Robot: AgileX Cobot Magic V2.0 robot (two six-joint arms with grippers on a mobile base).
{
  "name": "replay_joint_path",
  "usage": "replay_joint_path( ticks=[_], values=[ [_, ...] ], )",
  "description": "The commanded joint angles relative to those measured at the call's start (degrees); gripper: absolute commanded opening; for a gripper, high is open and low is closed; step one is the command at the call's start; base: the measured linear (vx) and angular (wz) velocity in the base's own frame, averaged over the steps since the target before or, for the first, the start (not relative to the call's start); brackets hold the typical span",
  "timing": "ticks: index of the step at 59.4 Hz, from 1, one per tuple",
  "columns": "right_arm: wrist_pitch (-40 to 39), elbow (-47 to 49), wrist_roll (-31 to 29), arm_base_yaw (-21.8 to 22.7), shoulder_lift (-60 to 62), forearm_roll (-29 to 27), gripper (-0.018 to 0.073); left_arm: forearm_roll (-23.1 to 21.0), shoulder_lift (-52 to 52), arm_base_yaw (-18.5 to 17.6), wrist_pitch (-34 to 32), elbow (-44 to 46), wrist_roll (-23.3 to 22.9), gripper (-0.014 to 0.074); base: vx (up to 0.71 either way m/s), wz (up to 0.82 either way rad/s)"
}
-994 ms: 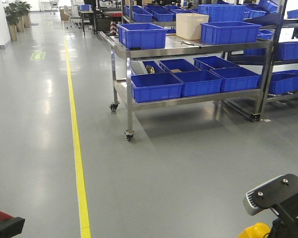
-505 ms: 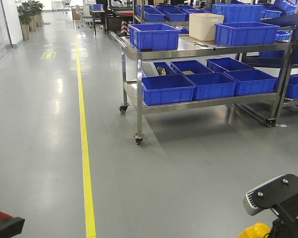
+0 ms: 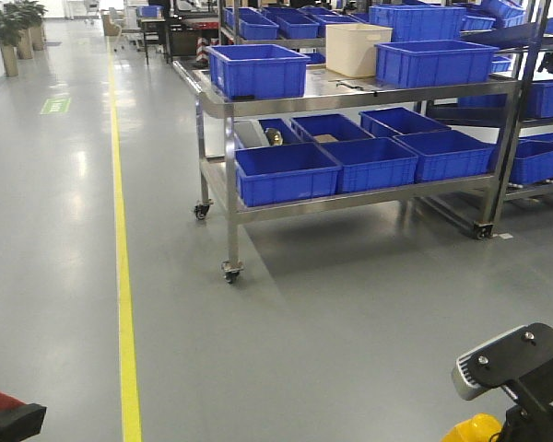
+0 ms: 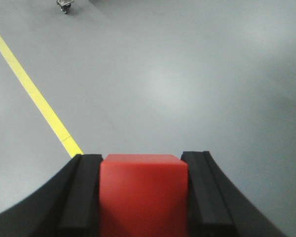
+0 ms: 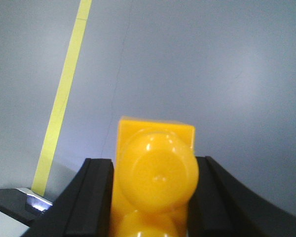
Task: Pick red and yellow blocks into blue bin
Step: 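Drive the base away from the table holding both blocks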
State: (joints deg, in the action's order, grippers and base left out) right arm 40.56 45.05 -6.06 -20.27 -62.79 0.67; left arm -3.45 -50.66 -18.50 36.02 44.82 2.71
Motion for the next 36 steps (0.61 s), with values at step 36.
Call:
replay_joint_path(
  ticks=[36],
  values=[
    [-3.3, 1.6, -0.2, 0.2, 1.3, 0.4, 0.0314, -0.3, 0.4, -0.3, -3.9, 1.3, -0.2, 0.0239, 0.38, -0.17]
  ],
)
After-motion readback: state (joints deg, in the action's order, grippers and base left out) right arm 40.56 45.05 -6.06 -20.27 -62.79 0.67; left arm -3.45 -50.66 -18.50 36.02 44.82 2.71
